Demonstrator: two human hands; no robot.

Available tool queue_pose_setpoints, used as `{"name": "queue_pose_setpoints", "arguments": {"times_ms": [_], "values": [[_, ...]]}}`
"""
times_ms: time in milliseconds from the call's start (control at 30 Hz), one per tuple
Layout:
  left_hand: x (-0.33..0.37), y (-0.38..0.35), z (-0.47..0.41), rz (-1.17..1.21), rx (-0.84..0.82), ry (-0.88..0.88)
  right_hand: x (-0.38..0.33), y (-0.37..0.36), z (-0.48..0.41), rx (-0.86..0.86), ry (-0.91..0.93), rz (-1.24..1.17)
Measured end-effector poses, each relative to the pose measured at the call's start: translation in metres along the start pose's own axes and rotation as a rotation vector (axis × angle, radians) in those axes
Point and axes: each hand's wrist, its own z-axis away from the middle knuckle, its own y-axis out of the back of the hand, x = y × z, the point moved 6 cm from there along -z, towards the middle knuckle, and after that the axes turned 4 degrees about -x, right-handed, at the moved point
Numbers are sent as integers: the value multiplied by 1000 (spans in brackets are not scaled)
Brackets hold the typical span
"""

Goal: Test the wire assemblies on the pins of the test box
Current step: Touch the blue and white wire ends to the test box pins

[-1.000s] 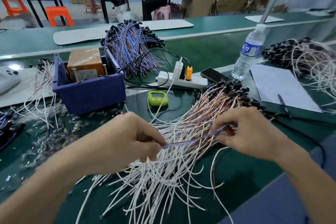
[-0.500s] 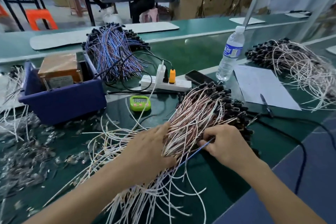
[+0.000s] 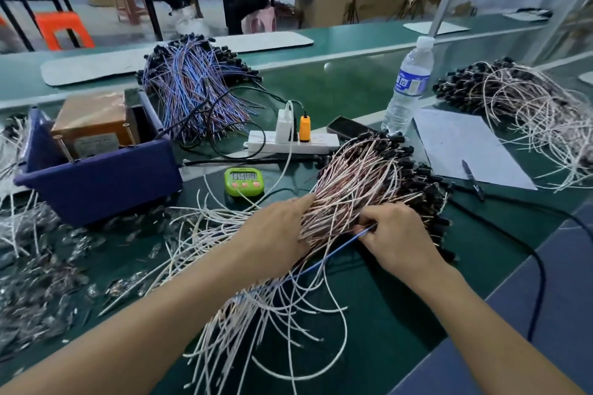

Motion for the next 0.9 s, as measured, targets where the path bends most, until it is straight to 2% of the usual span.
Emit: {"name": "queue_pose_setpoints", "arguments": {"times_ms": [100,233,300,367,500,533,633,800,900], "values": [[14,7,7,-49,50,-75,2,5,2,-74,9,1],[56,18,22,181,49,-240,10,34,9,-258,-12,-224],[75,16,25,155,82,-244,8,51,13,-350,45,-349],[83,10,24,127,48,-177,12,67,14,-379,86,-416],[78,-12,17,761,-216,-26,43,83,10,-387,14,-397],[77,-18,19,821,-277,-15,49,80,10,-423,-9,-338],[74,-35,26,632,-337,7,60,58,12,-472,-58,-150],[76,-46,24,252,-112,42,59,36,9,-226,-46,-68],[80,-42,22,-207,-54,-33,59,38,14,-103,17,-32]]}}
